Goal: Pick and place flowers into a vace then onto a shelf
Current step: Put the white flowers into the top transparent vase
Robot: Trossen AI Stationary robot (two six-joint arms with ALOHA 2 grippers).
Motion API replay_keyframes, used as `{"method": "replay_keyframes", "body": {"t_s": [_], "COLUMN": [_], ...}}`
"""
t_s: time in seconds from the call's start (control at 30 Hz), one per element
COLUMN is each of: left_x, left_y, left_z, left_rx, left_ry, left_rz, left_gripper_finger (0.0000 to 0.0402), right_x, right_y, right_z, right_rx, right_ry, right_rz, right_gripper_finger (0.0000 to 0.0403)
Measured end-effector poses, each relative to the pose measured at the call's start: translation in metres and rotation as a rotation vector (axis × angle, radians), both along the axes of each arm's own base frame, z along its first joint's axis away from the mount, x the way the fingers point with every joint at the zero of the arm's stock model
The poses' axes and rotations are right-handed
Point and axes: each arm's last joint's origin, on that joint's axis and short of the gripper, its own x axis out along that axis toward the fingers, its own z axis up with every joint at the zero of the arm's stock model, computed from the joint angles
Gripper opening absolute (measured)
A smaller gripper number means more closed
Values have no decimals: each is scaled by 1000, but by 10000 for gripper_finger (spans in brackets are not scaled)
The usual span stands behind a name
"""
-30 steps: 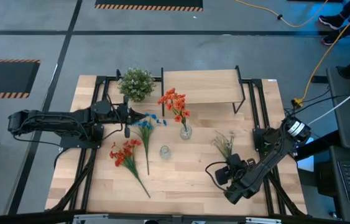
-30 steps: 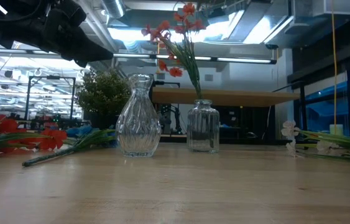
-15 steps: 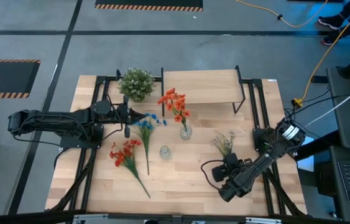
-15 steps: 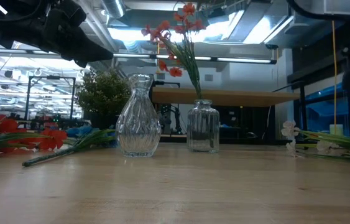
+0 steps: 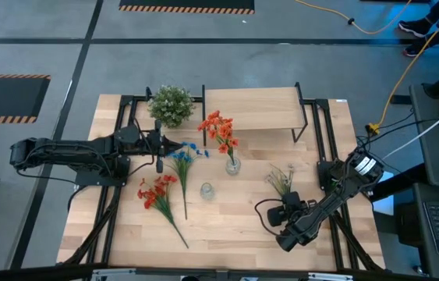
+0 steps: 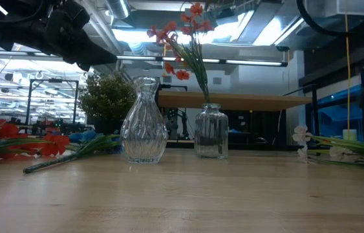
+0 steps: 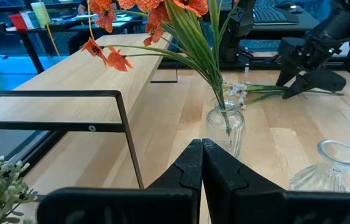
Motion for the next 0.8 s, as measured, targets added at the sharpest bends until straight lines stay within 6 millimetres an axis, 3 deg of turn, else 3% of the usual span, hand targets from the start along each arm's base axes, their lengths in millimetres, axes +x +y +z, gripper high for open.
{"method": "replay_keyframes", "body": {"t_s": [0.4,0.8], "left_x": [0,0], "left_y": [0,0], "left_z": [0,0], "left_rx": [0,0], "left_ry": [0,0], "left_rz": [0,0], "left_gripper_finger": [4,4], "right_x": [0,2], "right_y": [-1,2], "right_z": [0,1], "right_rx": [-5,23], "right_ry": [-1,17], "right_rz": [-6,-19], "right_gripper_finger": [206,90]}}
